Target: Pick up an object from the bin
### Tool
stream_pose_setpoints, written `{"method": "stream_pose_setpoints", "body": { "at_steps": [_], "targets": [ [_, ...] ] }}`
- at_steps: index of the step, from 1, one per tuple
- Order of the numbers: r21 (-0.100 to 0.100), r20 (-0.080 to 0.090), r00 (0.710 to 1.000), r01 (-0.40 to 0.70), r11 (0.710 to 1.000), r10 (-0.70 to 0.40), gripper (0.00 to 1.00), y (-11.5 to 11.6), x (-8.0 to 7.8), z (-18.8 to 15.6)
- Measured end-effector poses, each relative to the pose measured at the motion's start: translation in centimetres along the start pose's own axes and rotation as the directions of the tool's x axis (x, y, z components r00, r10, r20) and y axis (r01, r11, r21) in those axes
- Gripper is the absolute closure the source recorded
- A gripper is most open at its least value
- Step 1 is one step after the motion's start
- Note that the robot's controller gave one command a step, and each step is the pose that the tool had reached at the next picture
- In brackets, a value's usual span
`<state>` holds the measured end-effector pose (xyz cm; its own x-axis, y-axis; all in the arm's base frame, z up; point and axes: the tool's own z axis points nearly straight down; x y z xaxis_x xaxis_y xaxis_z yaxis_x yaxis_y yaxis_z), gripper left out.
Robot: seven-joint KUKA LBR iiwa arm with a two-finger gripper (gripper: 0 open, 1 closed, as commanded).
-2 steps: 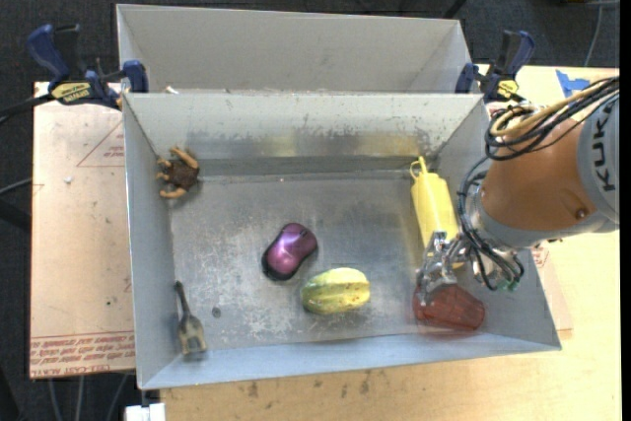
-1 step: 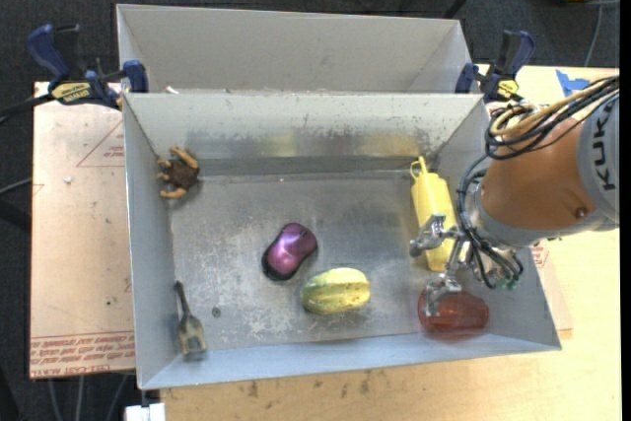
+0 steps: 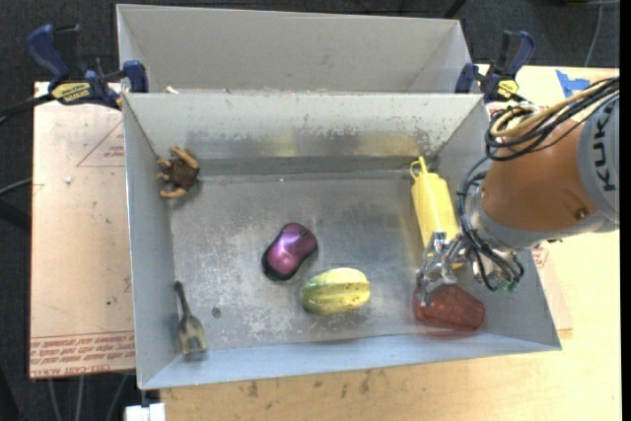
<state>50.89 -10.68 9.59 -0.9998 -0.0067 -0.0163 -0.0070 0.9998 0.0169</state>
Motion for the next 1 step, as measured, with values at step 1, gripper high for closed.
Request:
{"method": "stream_pose_setpoints", "body": {
  "at_steps": [1],
  "targets": [
    [0.000,0.008,1.000,-0.001,1.000,0.001,0.00,0.05,-0.21,-0.11]
  ]
}}
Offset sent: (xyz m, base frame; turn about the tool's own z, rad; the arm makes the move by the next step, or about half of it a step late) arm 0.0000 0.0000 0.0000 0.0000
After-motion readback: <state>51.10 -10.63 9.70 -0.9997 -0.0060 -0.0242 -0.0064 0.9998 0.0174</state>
